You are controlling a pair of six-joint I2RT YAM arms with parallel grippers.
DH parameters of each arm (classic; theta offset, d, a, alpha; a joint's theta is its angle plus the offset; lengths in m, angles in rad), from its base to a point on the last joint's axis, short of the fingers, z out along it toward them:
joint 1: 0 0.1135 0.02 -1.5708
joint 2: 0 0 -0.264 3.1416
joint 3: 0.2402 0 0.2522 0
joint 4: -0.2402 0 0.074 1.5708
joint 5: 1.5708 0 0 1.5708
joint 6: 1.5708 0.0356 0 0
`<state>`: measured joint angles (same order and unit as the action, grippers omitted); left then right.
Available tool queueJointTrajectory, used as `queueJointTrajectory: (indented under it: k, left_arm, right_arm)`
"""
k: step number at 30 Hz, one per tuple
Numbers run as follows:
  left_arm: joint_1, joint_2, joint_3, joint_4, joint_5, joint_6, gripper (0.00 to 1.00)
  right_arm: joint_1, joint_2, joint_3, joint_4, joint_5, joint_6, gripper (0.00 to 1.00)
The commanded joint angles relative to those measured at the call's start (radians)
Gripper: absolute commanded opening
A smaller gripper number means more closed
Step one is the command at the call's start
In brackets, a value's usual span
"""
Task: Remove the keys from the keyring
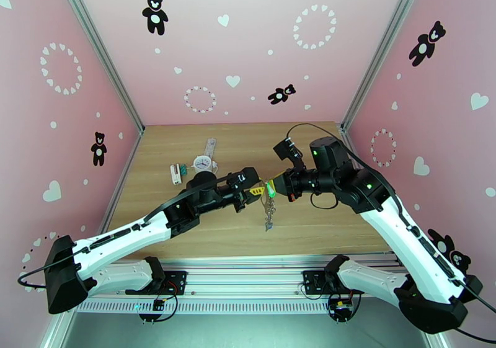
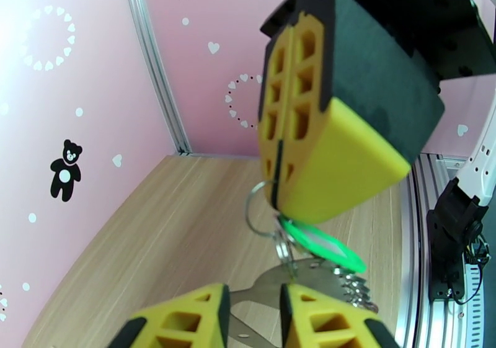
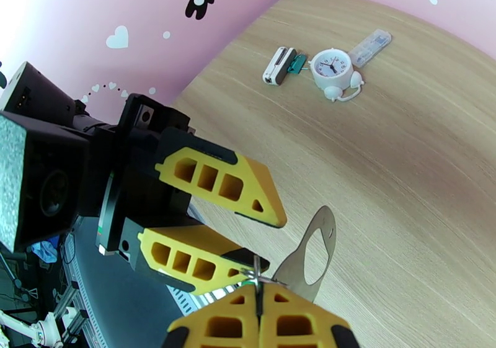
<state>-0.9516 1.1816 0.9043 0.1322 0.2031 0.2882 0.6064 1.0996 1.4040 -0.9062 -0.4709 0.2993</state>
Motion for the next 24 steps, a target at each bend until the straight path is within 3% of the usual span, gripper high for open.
queueJointTrajectory:
  k: [1, 9, 15, 24]
  left_arm:
    - [0.002, -0.016, 0.049, -0.068, 0.063, -0.017, 0.35]
    - [0.001, 0.004, 0.1, -0.118, 0.087, 0.012, 0.41]
    - [0.001, 0.048, 0.149, -0.155, 0.027, 0.031, 0.32]
    - [0.001, 0.079, 0.173, -0.192, 0.034, 0.038, 0.23]
  right_arm:
    - [-0.003, 0.004, 0.031, -0.004, 0.004, 0.009, 0.0]
    - [-0.003, 0.01, 0.031, 0.001, -0.004, 0.011, 0.0]
    - [-0.003, 0.003, 0.03, 0.003, -0.017, 0.007, 0.0]
    - [-0.003, -0.009, 0.032, 0.01, -0.007, 0.001, 0.0]
